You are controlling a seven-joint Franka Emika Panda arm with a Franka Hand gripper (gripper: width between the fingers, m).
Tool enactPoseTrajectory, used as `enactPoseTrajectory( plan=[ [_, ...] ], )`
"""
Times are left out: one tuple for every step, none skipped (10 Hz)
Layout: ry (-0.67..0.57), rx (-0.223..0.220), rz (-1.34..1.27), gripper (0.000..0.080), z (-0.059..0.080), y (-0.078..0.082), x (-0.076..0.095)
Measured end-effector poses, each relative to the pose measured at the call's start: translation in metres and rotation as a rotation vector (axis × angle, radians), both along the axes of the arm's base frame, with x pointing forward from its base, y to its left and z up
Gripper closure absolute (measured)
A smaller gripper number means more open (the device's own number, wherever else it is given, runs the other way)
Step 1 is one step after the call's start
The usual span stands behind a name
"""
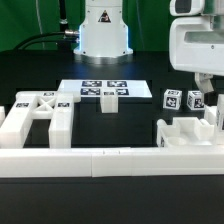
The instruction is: Assemble chair
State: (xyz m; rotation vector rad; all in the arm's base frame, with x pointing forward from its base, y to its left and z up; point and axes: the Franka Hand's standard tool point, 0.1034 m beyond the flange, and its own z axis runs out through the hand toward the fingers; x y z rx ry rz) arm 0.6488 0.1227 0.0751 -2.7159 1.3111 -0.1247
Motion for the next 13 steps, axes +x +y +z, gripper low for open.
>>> enactPoseTrajectory(
  plan=[
    [-0.007,-0.015,0.109,0.0151,0.0001,-0.0012,0.0002],
    [-0.012,-0.029,0.214,0.0151,0.0007,-0.0021,0.0008],
    [-0.016,-0.038,0.265,0.0151,0.0006,-0.0022,0.0007],
    [-0.021,-0.067,0.386,0.0151,0.0006,-0.0031,0.0007],
    [-0.023,-0.097,0.487,0.0151,0.0006,-0.0038,0.0007],
    [-0.018,-0.118,0.536,0.0151,0.0007,-0.0038,0.0004],
    [-0.01,-0.129,0.561,0.0151,0.0012,-0.0035,0.0],
    [-0.011,-0.129,0.558,0.0278,0.0012,-0.0041,0.0002],
    [-0.011,-0.129,0.558,0.0416,0.0012,-0.0041,0.0002],
    [-0.011,-0.129,0.558,0.0516,0.0012,-0.0041,0.0002],
    [-0.011,-0.128,0.553,0.0516,0.0011,-0.0041,0.0002],
    [-0.01,-0.126,0.536,0.0515,0.0011,-0.004,0.0002],
    [-0.01,-0.126,0.536,0.0515,0.0011,-0.0039,0.0001]
  ],
)
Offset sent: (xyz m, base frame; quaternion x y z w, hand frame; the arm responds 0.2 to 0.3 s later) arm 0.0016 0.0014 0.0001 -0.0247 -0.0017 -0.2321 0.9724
